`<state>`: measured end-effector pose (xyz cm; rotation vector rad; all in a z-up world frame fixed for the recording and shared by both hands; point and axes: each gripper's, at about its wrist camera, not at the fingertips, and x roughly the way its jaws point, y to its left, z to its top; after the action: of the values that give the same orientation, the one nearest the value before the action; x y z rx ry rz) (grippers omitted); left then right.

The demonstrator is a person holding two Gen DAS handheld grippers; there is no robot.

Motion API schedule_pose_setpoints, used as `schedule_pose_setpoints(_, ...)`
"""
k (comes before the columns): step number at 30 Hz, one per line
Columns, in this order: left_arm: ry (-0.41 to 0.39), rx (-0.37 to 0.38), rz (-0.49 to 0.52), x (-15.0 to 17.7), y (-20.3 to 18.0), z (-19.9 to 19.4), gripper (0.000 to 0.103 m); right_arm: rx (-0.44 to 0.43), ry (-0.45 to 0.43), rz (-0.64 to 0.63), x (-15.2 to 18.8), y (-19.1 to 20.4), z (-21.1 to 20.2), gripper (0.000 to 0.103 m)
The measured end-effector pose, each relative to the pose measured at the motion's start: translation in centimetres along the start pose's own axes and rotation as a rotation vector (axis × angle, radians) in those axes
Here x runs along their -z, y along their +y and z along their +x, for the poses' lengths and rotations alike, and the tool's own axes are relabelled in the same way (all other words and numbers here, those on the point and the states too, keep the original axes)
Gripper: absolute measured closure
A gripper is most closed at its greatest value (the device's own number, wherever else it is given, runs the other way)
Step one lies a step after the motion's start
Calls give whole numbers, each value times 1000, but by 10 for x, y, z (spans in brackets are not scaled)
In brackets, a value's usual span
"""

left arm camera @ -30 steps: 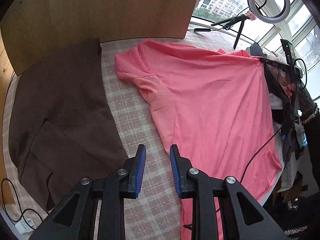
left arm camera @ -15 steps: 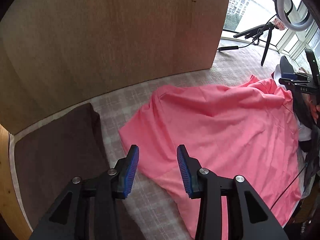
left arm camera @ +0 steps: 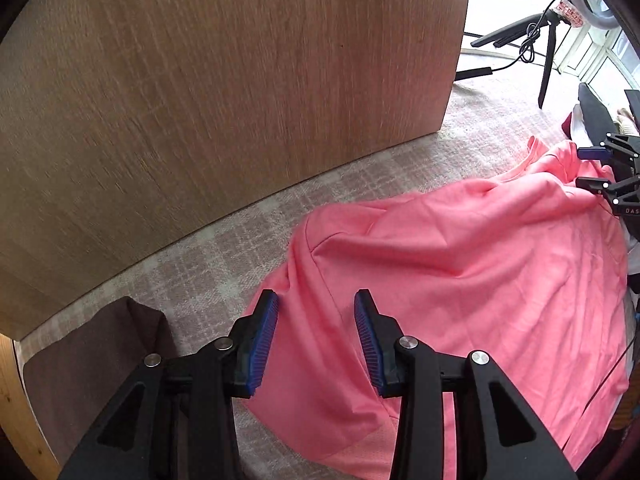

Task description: Fold clothes

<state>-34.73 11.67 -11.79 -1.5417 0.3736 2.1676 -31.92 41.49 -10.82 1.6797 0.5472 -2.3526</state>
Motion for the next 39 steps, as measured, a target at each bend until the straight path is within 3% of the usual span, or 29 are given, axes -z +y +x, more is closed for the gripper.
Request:
schedule_pose_setpoints(2,0,12,-15,-2,3,3,65,76,48,-13,1,1,16,50)
schedule_pose_setpoints(5,6,25,-26,-3,6,10,65,16,63,47,2,-8,24,52)
schedule_pose_setpoints(8,-11,33,9,-3,2,6,72,-31,73,81,1,-18,16,95)
schedule_pose_setpoints(11,-61,43,41,-5,-1,-9,67,-30,60,110,-1,-29,-3,91)
schedule_pose_setpoints(13,-96,49,42,-11,0,-18,63,-11,-12,151,-7,-38,-20,68)
schedule_pose_setpoints(14,-92,51,44,-14,-1,-16,60,-7,-38,159,-11,-40,-23,51)
schedule_pose_setpoints(18,-30,38,71,-25,-6,7,59,40,-14,107,-28,-26,-4,49)
schedule_pose_setpoints(19,-30,37,73,-24,-8,10,63,54,9,98,-30,-23,5,49)
schedule_pose_setpoints(20,-29,36,75,-23,-10,14,76,67,33,89,-32,-21,15,49)
schedule_pose_setpoints(21,-28,36,78,-22,-12,17,78,53,61,84,-33,-19,25,49)
schedule_pose_setpoints(22,-42,48,88,-19,-15,15,95,28,65,83,-33,-18,30,49)
schedule_pose_setpoints(23,-34,80,87,-17,-16,13,100,3,65,83,-32,-17,33,54)
schedule_pose_setpoints(25,-70,60,69,-8,-11,-5,100,-83,36,105,-32,-18,25,97)
schedule_pose_setpoints(26,-88,50,59,-3,-9,-14,100,-126,11,122,-32,-18,18,99)
schedule_pose_setpoints(29,-152,9,22,13,1,-48,100,-150,-102,105,-33,-14,-14,99)
schedule_pose_setpoints(33,-253,-109,-34,24,9,-100,100,-177,-285,110,-45,-16,-52,99)
schedule_pose_setpoints(35,-282,-112,-38,21,11,-99,91,-126,-316,110,-62,-13,-47,99)
schedule_pose_setpoints(36,-247,-125,-51,13,20,-84,87,-60,-299,92,-69,-11,-35,99)
schedule_pose_setpoints(37,-211,-137,-65,4,30,-69,69,13,-276,71,-75,-9,-21,99)
schedule_pose_setpoints(39,-86,-150,-83,-5,39,-42,66,91,-133,62,-81,-11,22,99)
